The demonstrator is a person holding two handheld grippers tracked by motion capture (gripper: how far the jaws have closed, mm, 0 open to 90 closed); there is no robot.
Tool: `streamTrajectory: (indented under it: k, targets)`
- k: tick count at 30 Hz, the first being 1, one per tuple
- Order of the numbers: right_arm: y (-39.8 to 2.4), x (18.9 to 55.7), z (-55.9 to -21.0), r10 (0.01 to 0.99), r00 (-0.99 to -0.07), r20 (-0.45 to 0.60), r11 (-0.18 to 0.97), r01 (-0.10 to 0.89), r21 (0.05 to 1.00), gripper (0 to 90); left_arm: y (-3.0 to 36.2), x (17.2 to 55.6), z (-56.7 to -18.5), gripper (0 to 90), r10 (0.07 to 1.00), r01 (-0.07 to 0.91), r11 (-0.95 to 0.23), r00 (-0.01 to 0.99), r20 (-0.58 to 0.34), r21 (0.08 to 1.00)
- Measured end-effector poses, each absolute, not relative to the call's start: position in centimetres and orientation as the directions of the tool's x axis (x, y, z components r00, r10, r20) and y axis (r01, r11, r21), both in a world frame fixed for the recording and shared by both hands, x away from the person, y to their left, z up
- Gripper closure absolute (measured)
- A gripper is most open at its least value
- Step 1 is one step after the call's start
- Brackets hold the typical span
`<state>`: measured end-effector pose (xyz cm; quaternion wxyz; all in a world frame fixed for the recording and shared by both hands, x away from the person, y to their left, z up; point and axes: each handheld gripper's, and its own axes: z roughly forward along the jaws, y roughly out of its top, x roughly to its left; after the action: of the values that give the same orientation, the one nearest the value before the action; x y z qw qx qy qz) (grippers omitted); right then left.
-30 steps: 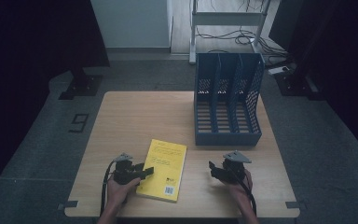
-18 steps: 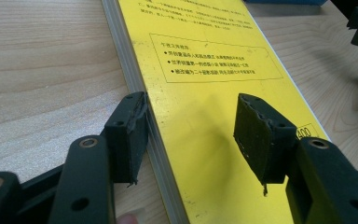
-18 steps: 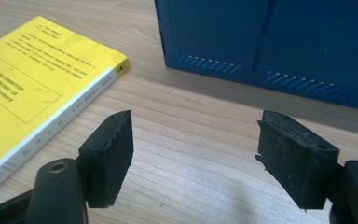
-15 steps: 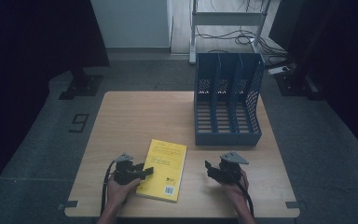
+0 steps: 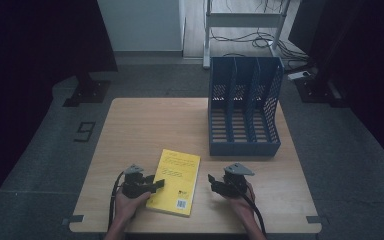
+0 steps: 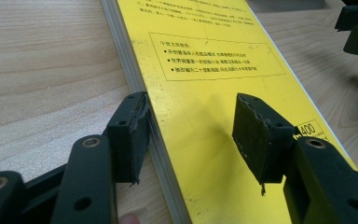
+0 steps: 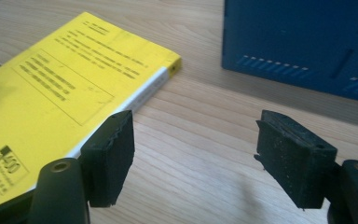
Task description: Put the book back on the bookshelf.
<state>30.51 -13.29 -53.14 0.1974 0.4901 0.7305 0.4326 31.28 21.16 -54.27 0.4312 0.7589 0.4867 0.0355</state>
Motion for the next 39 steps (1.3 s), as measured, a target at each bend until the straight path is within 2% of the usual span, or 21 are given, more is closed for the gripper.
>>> streamTrajectory:
  k: [15, 39]
  targets:
    - [-11.4, 31.1, -53.6, 0.863, -0.473, 0.177, 0.141, 0.563, 0.815, 26.9, 20.2, 31.1, -54.4, 44.5, 0.746, 0.706, -0.200, 0.559, -0.361, 0.679]
    - [-9.5, 31.4, -54.7, 0.838, -0.512, 0.188, 0.185, 0.591, 0.786, 26.6, 19.0, 30.8, -54.4, 43.2, 0.735, 0.710, -0.219, 0.571, -0.365, 0.669]
